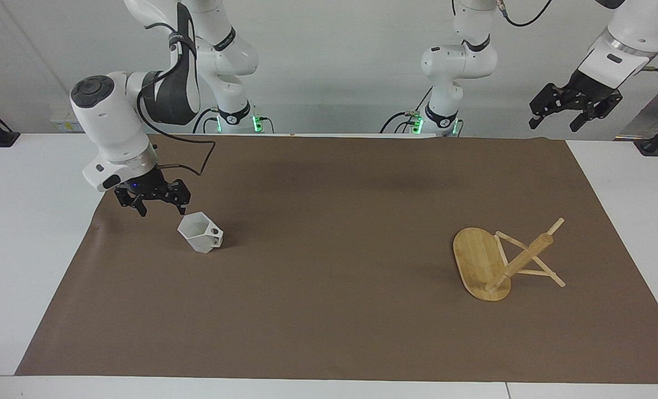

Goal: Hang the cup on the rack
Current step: 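Reach the right gripper to the white cup and grasp it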

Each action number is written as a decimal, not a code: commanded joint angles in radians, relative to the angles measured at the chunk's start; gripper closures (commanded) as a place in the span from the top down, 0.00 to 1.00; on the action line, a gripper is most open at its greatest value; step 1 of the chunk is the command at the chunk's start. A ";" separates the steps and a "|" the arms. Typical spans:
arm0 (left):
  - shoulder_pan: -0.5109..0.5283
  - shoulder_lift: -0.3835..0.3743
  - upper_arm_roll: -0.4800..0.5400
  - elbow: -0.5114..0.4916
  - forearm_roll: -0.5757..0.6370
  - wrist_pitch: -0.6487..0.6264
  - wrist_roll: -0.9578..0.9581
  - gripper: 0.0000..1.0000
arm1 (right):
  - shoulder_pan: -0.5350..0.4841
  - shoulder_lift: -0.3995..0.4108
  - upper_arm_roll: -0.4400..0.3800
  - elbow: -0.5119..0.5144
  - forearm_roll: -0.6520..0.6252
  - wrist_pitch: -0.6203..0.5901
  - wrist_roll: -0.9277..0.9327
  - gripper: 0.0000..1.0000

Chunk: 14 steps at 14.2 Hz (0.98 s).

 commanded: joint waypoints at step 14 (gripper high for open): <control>-0.006 -0.040 -0.017 -0.054 0.017 0.022 -0.003 1.00 | -0.007 0.047 -0.001 -0.166 0.024 0.191 -0.026 0.88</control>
